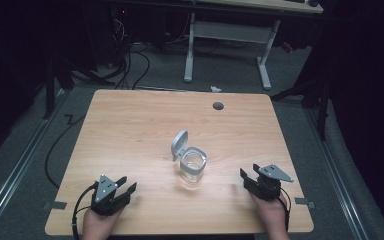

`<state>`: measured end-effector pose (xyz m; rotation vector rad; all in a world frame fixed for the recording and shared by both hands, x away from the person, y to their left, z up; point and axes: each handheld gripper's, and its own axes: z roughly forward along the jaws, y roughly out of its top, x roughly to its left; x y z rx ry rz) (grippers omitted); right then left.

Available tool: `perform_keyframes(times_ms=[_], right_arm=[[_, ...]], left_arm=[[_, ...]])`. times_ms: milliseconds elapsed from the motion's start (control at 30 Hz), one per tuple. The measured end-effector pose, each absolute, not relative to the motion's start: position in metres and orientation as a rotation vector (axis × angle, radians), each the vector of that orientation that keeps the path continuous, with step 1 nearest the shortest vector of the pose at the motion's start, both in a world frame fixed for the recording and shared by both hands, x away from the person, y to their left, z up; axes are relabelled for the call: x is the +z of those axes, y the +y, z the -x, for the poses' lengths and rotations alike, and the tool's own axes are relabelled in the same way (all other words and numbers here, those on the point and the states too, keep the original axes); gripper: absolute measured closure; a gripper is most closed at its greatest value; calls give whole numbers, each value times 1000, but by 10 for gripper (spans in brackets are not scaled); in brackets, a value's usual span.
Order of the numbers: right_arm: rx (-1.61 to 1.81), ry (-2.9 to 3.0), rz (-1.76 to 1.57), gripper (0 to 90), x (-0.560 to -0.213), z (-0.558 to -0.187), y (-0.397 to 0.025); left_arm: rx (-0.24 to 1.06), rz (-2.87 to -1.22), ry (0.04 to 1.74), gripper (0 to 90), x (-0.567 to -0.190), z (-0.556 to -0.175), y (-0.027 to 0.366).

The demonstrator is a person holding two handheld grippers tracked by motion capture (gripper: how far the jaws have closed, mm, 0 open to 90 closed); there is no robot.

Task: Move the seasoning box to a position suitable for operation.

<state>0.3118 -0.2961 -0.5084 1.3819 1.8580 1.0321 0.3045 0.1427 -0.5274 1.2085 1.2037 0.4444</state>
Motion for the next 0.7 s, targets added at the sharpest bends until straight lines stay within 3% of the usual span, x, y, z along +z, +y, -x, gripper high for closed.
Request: perform_keyframes(times_ms=[200,467,700], right_arm=[[1094,1866,-1416,545,-513,-310,-299],[1093,1849,-1448,534,-519,-301,-304],[1162,1840,-1401,520,-512,-314,-291]], left_arm=[[423,-1185,1185,541,-522,-309,144],[391,-1173,1182,531,-522,-314,139],[425,-1161,1199,530,-523,-296,154]])
